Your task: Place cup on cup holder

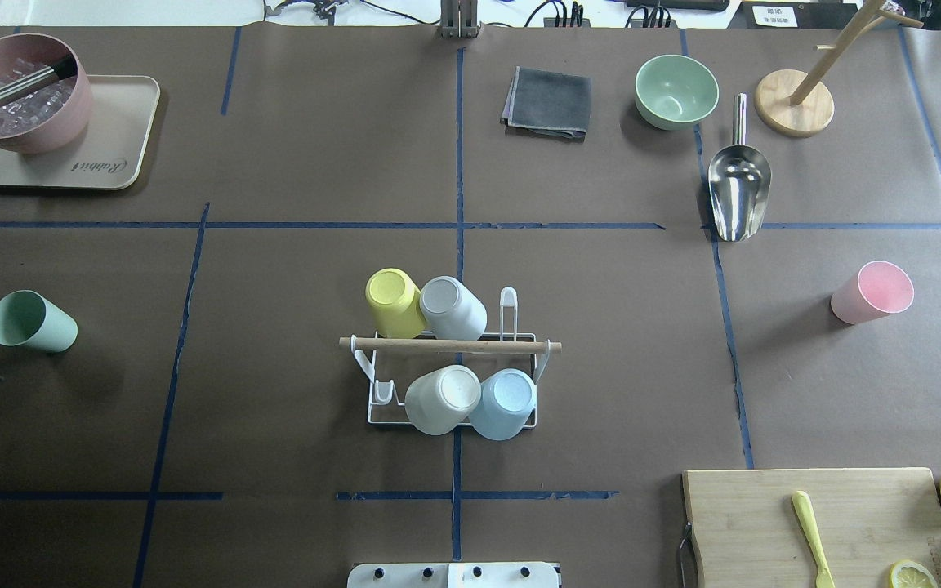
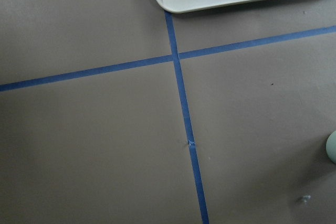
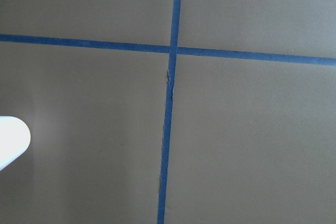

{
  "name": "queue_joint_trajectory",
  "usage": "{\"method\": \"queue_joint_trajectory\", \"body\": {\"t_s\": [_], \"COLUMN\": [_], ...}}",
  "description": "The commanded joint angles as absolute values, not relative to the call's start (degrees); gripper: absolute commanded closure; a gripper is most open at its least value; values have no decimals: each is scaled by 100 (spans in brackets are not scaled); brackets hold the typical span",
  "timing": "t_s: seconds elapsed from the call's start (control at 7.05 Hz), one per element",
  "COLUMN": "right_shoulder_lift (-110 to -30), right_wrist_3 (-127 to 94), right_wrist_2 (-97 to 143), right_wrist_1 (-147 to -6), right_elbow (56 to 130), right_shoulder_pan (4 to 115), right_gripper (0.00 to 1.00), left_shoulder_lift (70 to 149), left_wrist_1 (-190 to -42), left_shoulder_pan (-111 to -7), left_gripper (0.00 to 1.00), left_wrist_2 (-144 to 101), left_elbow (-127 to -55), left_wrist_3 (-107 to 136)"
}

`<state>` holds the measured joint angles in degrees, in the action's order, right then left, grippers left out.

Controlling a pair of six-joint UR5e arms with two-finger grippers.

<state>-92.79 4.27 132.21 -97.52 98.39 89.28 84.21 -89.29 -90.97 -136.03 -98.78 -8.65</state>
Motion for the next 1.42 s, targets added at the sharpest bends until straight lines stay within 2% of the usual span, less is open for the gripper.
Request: {"method": "queue_joint_trajectory", "body": {"t_s": [0.0,0.28,0.57,0.85,0.99,1.28], "right_shoulder_lift": [-9203,-9036,-8292,-6933,-6526,-6207], "right_wrist_3": [395,56,-184,-228,-229,-447], "right_wrist_2": [13210,13201,13210,13236,13271,13613], "right_wrist_1": [-9765,-9808,-10568,-11475,-11644,-11654], "right_elbow": [9818,9818,9477,8321,7836,7342], "right_shoulder_pan": [8921,8798,8536,8395,8359,8131], "right_gripper": [0,0,0,0,0,0], "left_shoulder_lift": [8455,8446,8525,8656,8657,8736], "left_wrist_1": [-8930,-8965,-8947,-8877,-8720,-8379], "left_shoulder_pan": [-9097,-9097,-9035,-8407,-8359,-8315], "left_gripper": [0,0,0,0,0,0], "left_wrist_2": [-13606,-13614,-13562,-13465,-13465,-13500], "left_elbow": [-10001,-10229,-10213,-10248,-10413,-10590], "left_wrist_3": [-835,-870,-853,-818,-835,-870]}}
